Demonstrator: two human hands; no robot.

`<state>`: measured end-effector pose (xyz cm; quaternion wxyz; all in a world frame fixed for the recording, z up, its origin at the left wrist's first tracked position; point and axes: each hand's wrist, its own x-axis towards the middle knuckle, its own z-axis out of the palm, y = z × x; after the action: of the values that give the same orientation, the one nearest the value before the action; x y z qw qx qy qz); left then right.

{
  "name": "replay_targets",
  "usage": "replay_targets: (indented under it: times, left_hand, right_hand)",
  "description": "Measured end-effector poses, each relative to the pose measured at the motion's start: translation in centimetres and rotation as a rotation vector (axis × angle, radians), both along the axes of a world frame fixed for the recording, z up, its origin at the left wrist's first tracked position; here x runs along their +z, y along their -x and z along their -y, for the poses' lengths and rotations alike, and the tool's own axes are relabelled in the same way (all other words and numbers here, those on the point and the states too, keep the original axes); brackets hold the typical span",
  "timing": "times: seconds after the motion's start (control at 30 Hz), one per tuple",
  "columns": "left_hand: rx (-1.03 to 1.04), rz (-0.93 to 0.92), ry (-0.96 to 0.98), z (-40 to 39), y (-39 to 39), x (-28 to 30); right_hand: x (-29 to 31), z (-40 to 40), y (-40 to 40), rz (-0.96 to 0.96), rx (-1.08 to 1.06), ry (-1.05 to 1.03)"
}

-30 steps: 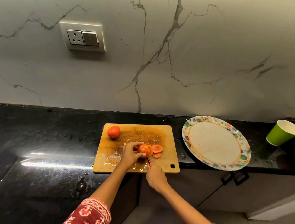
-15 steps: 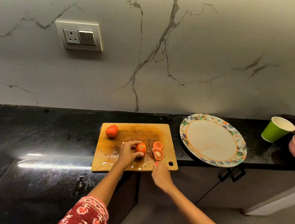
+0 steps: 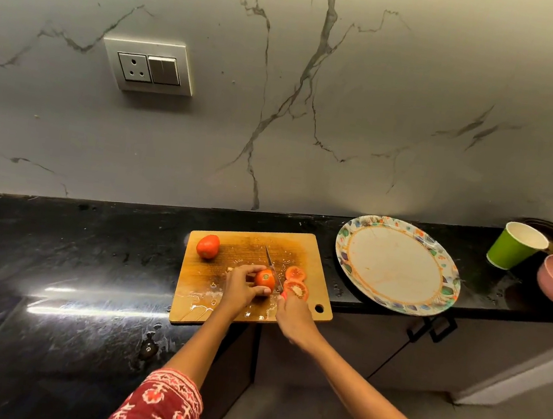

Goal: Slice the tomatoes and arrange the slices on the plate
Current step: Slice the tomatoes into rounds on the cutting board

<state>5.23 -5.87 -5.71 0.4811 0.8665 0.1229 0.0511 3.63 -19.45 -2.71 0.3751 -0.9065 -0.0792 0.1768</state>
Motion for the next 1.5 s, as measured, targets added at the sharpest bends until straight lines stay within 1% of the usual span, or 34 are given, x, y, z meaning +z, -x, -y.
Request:
replay_targets:
  times: [0.27,0.53,0.8,0.93,1.13,1.37,1.5]
  left_hand:
    - [-0.003,0.004,-0.023,0.1,-0.1,0.0]
    - [0.024,0.018,-0.038,0.0,-0.3,-0.1]
    - [0.027,0.020,-0.021,0.2,-0.2,0.2]
    - [0.060,0.017,-0.010,0.1,-0.1,0.3]
    - [0.018,0.017,-0.039,0.1,-0.3,0.1]
    - [0.035,0.034,-0.018,0.2,-0.1,0.3]
    - [0.024,0.025,-0.022,0.5,0.1,0.5]
  right_hand:
    - [-0.4,-0.3,0.0,-0.008,-0.019,0.015]
    - [-0.2,-1.3,-1.0,-0.014,-0.009,0.080]
    - [-0.9,-0.7,-0.3,0.016,0.002,0.028]
    - [-1.1,-0.7,-0.3,0.002,0.023,0.049]
    - [-0.4,-1.3,-1.7,-0.014,0.012,0.063]
    - [-2.1,-0.5,-0.3,-0.023,0.008,0.065]
    - [-1.1,-1.0,-1.3,-0.054,0.045,0.069]
